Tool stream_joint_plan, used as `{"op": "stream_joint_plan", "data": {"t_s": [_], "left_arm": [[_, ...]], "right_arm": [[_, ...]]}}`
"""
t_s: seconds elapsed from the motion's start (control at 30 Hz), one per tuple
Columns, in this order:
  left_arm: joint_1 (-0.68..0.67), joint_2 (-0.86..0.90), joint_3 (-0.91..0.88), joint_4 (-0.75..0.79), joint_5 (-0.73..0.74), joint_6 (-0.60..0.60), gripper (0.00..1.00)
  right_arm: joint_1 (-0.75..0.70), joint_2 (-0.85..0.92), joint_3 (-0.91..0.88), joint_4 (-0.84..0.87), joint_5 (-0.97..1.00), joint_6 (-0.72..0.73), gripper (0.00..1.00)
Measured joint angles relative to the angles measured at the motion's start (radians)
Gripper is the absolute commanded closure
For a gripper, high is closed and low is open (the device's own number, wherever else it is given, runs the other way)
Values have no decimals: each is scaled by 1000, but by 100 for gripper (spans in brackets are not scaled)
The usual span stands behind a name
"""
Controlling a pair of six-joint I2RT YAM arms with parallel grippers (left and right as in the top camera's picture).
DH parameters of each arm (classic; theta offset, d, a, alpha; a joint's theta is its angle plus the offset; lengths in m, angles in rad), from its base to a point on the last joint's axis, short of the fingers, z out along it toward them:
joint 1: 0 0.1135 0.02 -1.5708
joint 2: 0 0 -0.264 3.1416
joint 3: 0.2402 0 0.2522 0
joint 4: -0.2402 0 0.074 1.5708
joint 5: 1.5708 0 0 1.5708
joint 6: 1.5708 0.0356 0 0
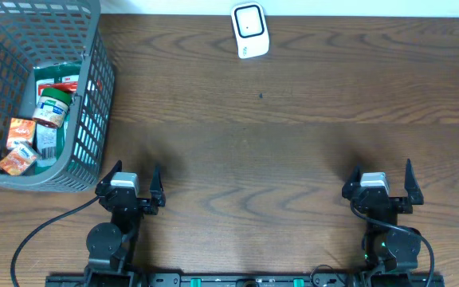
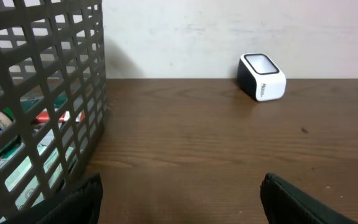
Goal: Scan the item barcode
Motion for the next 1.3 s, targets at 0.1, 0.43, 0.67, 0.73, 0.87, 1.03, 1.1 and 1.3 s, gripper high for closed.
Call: {"op": "stream_joint_plan", "data": {"t_s": [0.1, 0.43, 0.67, 0.73, 0.87, 1.03, 1.1, 1.3], "left_arm": [[0, 0, 0, 0, 0, 0, 18], [0, 0, -2, 33, -15, 0, 17], [0, 0, -2, 38, -27, 0, 18], [0, 0, -2, 38, -27, 0, 18], [0, 0, -2, 34, -29, 0, 18], [0, 0, -2, 30, -31, 0, 18], [0, 0, -2, 25, -40, 0, 18], [0, 0, -2, 18, -56, -1, 18]], "right_arm": [[0, 0, 0, 0, 0, 0, 1], [0, 0, 0, 0, 0, 0, 1], [0, 0, 0, 0, 0, 0, 1], [0, 0, 0, 0, 0, 0, 1], [0, 0, 0, 0, 0, 0, 1], [0, 0, 0, 0, 0, 0, 1], [0, 0, 0, 0, 0, 0, 1], [0, 0, 0, 0, 0, 0, 1]]}}
